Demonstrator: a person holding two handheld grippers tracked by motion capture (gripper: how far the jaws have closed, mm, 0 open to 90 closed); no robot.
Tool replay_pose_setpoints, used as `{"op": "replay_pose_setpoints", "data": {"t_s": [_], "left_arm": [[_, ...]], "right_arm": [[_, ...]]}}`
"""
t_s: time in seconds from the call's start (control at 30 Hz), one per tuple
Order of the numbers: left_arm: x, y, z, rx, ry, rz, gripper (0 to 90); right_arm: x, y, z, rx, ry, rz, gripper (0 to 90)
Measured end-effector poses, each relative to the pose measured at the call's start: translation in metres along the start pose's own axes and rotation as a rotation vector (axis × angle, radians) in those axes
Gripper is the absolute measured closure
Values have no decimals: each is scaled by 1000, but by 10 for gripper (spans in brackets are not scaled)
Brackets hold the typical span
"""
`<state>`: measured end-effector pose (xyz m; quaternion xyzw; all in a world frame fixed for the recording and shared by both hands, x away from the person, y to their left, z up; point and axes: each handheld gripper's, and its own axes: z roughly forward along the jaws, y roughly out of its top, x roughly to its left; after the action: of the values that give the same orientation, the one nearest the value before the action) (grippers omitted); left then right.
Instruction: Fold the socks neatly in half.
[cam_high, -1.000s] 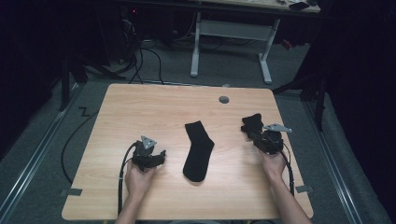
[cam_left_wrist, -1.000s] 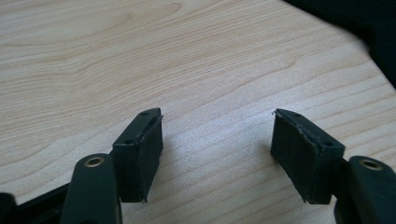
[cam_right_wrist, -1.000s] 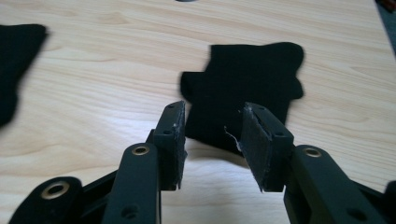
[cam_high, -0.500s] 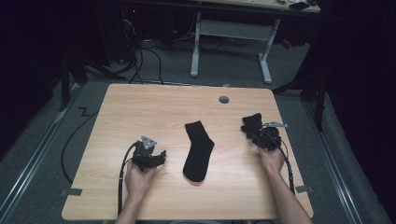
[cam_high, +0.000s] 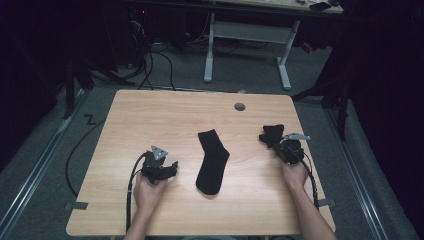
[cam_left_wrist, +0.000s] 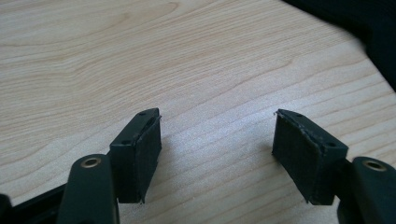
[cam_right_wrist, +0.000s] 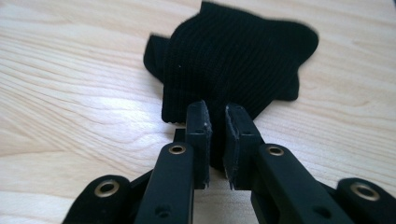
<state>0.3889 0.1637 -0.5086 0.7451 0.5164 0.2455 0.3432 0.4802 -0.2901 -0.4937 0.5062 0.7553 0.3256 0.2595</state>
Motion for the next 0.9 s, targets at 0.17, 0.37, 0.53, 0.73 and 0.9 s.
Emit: {"op": "replay_pose_setpoints", "data": {"t_s": [0.17,0.37,0.53,0.73,0.9], "left_arm": [[0,0,0,0,0,0,327],[0,0,0,0,0,0,327],[0,0,0,0,0,0,327],[0,0,0,0,0,-1,327],[0,0,0,0,1,-1,327]], "right_arm": [[2,3,-12,-37,20,3,813],[13,2,-29,-73,57,-32,813],[28,-3,-47,-124,102,-61,813],[41,0,-73,-197,141,-89,814],[53,6,-90,-244,174,-115,814]]}}
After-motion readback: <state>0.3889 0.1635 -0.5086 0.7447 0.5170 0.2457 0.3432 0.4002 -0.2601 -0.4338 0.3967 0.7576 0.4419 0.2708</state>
